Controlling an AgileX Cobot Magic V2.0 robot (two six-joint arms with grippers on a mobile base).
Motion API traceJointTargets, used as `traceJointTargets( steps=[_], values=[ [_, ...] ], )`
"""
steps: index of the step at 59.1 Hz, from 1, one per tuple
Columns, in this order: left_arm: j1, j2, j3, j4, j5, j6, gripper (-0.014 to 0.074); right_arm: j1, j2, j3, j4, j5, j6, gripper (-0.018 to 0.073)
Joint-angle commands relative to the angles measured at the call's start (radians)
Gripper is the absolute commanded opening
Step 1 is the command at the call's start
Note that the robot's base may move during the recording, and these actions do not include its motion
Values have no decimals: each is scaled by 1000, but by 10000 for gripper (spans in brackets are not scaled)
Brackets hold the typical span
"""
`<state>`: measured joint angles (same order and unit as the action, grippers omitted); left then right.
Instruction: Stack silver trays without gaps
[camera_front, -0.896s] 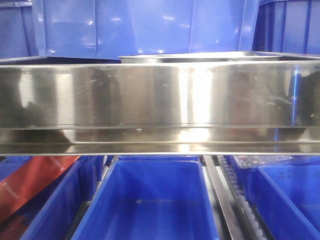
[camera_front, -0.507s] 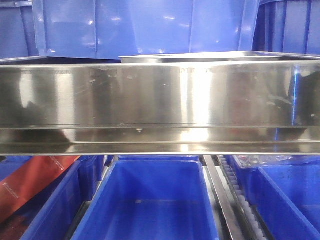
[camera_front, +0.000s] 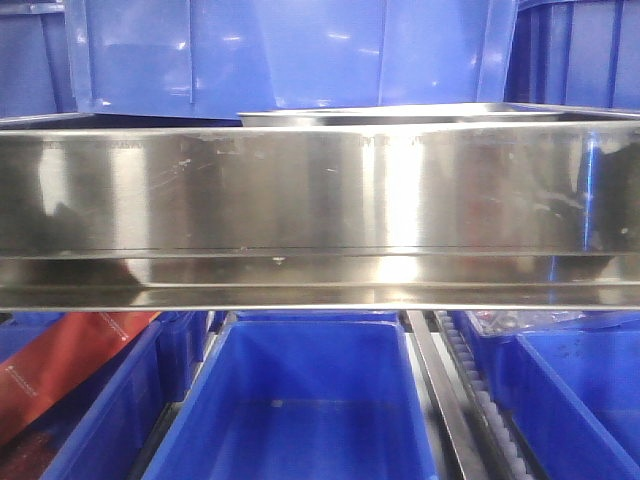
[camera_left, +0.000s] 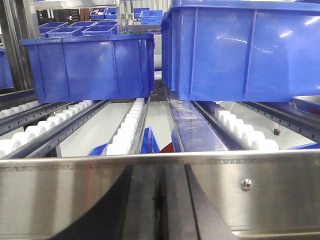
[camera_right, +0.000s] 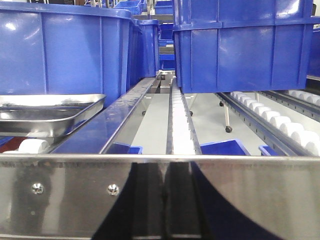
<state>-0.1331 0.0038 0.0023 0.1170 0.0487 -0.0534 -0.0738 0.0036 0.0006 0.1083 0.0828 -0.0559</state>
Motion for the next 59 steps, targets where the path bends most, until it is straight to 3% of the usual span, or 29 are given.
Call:
traceJointTargets(
  steps=[1, 15, 18, 22, 24, 31, 41, 52, 59],
  values=[
    [-4, -4, -2, -1, -14, 1, -6, 2, -4, -1, -5, -36, -2, -70],
    [-4, -4, -2, -11, -159, -3, -6, 2, -4, -1, 40, -162, 2, -70],
    [-4, -4, -2, -40, -189, -3, -6, 2, -4, -1, 100, -192, 18, -70],
    [-4, -4, -49, -111, -211, -3, -6, 2, -4, -14, 250, -218, 37, -70],
    [-4, -4, -90, -134, -178, -3, -6, 2, -4, -41, 297, -233, 37, -70],
    [-4, -4, -271, -139, -25, -3, -6, 2, -4, -142, 305, -225, 37, -70],
    [-4, 59, -555, -139, 105, -3, -6, 2, -4, -354, 292, -30, 27, -70],
    [-4, 319, -916, -103, 499, 1, -6, 2, 59, -603, 210, 215, 25, -70],
    [-4, 488, -1102, -117, 677, 1, -6, 2, 195, -773, 180, 402, 25, -70]
  ],
)
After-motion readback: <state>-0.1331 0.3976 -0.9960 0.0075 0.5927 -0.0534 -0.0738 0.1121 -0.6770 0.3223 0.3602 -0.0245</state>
